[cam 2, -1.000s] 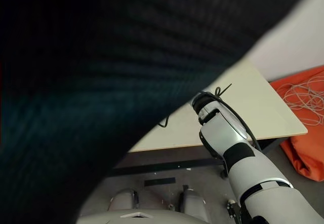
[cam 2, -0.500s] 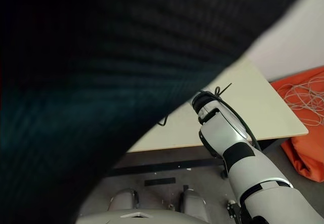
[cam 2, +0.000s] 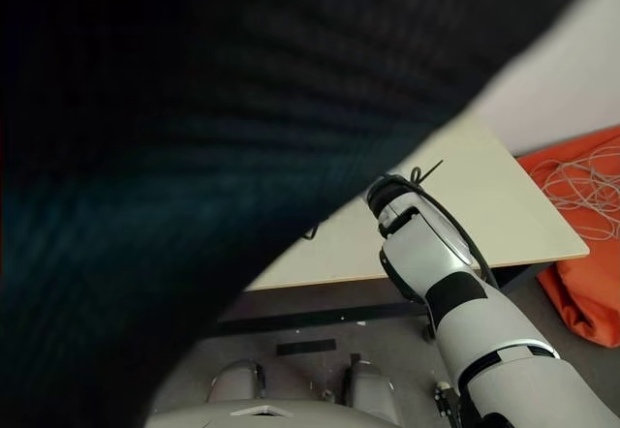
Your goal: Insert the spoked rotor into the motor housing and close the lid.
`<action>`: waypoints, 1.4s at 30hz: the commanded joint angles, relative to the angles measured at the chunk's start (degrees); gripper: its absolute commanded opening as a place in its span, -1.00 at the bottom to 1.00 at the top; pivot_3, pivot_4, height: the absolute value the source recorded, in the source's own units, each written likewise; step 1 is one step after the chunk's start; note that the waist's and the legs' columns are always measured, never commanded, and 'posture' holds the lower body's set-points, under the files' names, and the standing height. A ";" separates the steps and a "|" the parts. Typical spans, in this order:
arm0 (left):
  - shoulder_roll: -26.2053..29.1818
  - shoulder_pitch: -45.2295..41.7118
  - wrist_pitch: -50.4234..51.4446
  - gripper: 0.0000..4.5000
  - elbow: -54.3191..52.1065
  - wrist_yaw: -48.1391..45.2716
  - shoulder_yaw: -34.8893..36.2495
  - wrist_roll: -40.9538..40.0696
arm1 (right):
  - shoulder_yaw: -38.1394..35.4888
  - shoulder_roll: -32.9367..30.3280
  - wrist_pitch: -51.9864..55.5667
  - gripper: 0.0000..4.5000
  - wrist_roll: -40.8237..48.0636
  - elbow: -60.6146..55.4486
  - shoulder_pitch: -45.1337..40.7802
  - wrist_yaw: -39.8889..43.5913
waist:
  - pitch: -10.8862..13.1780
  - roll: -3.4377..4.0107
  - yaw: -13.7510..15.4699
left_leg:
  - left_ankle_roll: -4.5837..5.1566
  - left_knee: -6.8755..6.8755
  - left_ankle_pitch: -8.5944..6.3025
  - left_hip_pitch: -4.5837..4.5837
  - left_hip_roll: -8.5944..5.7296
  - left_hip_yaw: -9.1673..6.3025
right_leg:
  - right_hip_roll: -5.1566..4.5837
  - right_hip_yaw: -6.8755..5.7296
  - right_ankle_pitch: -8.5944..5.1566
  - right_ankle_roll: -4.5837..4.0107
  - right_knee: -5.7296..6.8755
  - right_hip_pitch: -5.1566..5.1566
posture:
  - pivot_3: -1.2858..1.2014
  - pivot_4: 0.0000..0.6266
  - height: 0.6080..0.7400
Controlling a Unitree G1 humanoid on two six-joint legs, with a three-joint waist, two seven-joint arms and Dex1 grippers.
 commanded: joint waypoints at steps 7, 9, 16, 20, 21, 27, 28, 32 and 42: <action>-0.24 -0.65 -0.87 0.13 -1.87 0.12 0.41 -0.46 | -10.22 3.66 24.86 -0.99 12.90 -10.46 2.07 12.01 | 0.02 0.04 0.15 | 0.00 -0.01 0.00 -0.03 0.02 0.01 | 0.01 -0.01 -0.01 -0.02 -0.01 -0.01 | 0.03 -1.00 1.00; -0.31 -0.71 -0.98 0.13 -1.79 0.12 0.41 -0.42 | -9.67 4.07 32.48 -0.99 13.93 -18.31 6.19 15.26 | 0.02 0.04 0.29 | 0.00 -0.02 0.00 -0.03 0.04 0.01 | 0.01 -0.02 -0.02 -0.04 -0.01 0.00 | 0.03 -1.00 1.00; -0.41 -0.70 -1.15 0.13 -1.63 0.15 0.43 -0.26 | -6.76 3.11 52.72 -0.99 14.46 -38.92 15.51 19.79 | 0.02 0.03 0.93 | -0.01 -0.05 0.01 0.08 0.04 0.02 | 0.02 -0.01 -0.02 -0.03 -0.03 0.04 | 0.03 -1.00 1.00; -0.44 -0.60 -1.08 0.13 -1.65 0.13 0.45 -0.30 | -7.89 5.13 63.40 -0.99 15.55 -41.72 15.42 16.75 | 0.02 0.03 1.25 | -0.05 -0.07 0.03 0.13 0.06 0.04 | 0.03 -0.01 -0.02 -0.02 -0.03 0.04 | 0.03 -1.00 1.00; -0.49 -0.54 -1.07 0.13 -1.73 0.12 0.42 -0.32 | -9.05 6.42 66.40 -0.99 15.78 -40.45 14.54 14.16 | 0.02 0.03 1.26 | -0.06 -0.08 0.03 0.13 0.06 0.04 | 0.03 -0.01 -0.02 -0.02 -0.03 0.04 | 0.03 -1.00 1.00; -0.53 -0.35 -1.08 0.13 -1.99 0.13 0.39 -0.35 | -19.01 13.81 82.16 -0.99 20.17 -29.90 7.66 -2.01 | 0.06 0.10 0.99 | -0.34 -0.31 0.19 0.67 0.12 0.07 | 0.12 0.03 -0.08 0.08 0.06 0.23 | 0.03 -1.00 1.00; -0.49 -0.34 -1.11 0.13 -1.99 0.13 0.40 -0.32 | -20.68 14.67 82.81 -0.99 21.07 -27.88 6.67 -4.83 | 0.07 0.11 1.07 | -0.37 -0.39 0.21 0.88 0.11 0.06 | 0.12 0.03 -0.23 0.33 0.06 0.33 | 0.03 -1.00 1.00; -0.15 -0.50 -1.04 0.13 -1.94 0.03 0.72 -0.31 | -25.56 16.98 82.49 -0.99 23.77 -20.57 3.84 -14.83 | 0.21 0.33 1.34 | -0.44 -0.63 0.24 1.52 0.06 -0.50 | 0.11 -0.01 -0.27 0.41 -0.15 0.69 | 0.03 -1.00 1.00; 0.36 -0.07 -0.88 0.13 -2.35 0.12 0.86 -0.54 | -27.04 17.11 78.23 -0.99 27.86 -13.29 1.28 -22.05 | 0.40 -0.09 6.19 | -1.32 -0.49 -1.00 1.99 0.25 1.72 | -0.72 1.24 -5.74 0.14 5.27 0.96 | 0.03 -1.00 1.00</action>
